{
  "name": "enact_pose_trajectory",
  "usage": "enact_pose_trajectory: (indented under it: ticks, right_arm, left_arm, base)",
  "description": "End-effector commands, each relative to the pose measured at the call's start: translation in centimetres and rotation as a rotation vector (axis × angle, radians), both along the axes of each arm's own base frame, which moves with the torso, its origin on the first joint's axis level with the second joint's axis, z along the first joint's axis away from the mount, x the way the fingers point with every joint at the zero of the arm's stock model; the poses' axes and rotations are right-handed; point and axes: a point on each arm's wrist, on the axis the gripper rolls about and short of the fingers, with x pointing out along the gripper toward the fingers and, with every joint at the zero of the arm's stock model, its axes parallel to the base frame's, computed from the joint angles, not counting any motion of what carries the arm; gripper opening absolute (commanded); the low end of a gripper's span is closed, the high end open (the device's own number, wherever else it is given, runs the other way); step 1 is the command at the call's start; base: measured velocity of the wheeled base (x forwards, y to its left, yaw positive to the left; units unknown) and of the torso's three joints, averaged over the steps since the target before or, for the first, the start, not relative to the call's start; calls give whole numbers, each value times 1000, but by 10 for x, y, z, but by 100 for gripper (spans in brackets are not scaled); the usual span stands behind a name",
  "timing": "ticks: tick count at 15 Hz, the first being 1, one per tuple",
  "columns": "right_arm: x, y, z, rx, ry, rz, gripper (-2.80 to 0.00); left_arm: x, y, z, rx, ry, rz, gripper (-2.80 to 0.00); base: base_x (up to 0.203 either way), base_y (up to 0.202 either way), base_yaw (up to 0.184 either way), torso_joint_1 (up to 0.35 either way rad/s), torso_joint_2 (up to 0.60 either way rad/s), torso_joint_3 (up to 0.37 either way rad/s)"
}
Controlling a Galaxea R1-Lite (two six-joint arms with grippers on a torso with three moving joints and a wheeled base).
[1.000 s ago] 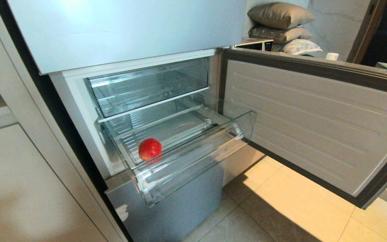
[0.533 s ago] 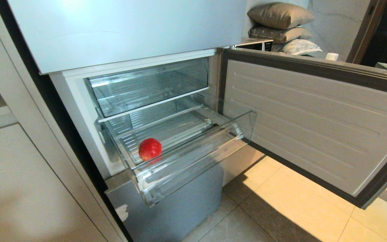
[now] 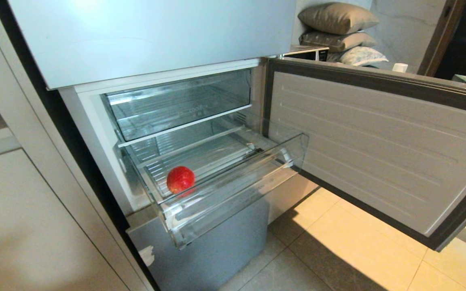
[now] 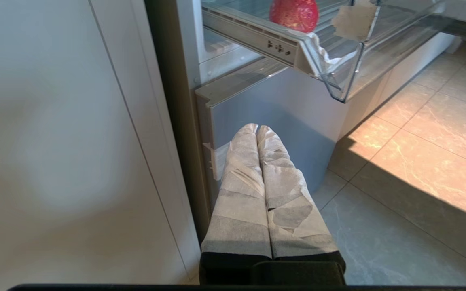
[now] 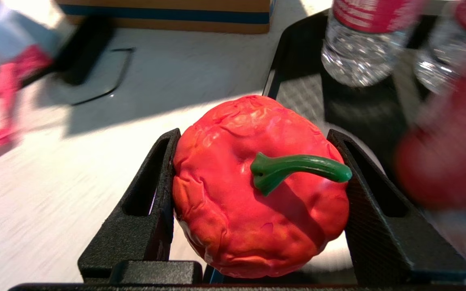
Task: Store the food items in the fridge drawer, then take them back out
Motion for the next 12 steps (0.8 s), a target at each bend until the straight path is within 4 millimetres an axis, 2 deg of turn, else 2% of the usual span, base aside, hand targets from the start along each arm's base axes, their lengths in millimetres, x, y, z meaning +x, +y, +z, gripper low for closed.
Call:
enact_pose_trajectory:
  ticks: [1, 4, 8, 10, 12]
  right_arm:
    - [-42, 49, 51, -75, -60, -1, -280]
    - [-101, 106, 73, -138, -86, -46, -280]
    - [-183, 175, 81, -296, -135, -235, -280]
    - [-209, 210, 78, -375, -179, -297, -280]
    - [-221, 233, 69, -414, -210, -289, -280]
  left_arm:
    - [0, 0, 0, 0, 1, 0, -280]
    - [0, 0, 0, 0, 1, 0, -280]
    - [0, 0, 0, 0, 1, 0, -280]
    - [0, 0, 0, 0, 0, 0, -280]
    - [0, 0, 0, 0, 1, 0, -280]
  base:
    - [0, 0, 0, 0, 0, 0]
    - [0, 0, 0, 0, 0, 0]
    - [0, 0, 0, 0, 0, 0]
    - [0, 0, 0, 0, 0, 0]
    - [0, 0, 0, 0, 0, 0]
